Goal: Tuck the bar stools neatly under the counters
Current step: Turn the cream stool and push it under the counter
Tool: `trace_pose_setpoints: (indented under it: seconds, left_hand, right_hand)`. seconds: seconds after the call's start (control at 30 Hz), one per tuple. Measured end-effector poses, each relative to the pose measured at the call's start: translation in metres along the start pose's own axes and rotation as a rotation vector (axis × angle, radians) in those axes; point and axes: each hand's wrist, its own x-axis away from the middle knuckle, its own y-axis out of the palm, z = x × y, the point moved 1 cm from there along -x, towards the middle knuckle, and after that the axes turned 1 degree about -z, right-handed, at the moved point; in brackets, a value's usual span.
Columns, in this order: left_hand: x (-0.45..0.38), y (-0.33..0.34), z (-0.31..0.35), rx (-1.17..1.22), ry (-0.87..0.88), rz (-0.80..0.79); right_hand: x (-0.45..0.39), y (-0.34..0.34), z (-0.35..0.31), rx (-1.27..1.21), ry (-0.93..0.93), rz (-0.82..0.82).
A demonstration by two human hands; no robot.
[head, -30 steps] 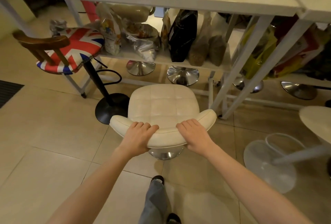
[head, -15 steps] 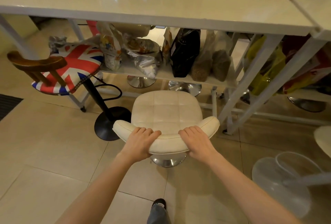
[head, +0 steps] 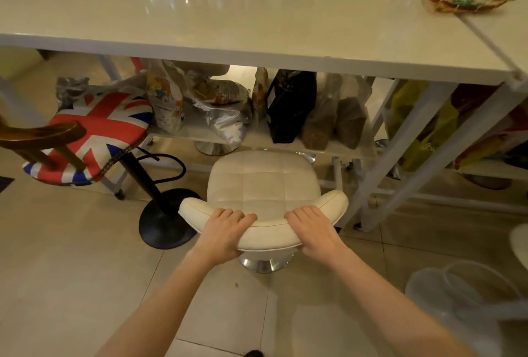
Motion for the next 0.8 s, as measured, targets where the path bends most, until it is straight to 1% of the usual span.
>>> trace_pose_setpoints:
  seconds: [0.4,0.8]
  left_hand:
    - [-0.023,0.0,-0.02,0.032,0.028,-0.002]
    - [-0.018,-0.006,-0.038,0.041,0.057,0.009]
  right_hand:
    - [-0.023,-0.006,0.006,-0.013,0.057,-0.044]
    - [-0.031,-0.003,-0.014,0.015,0.074,-0.044]
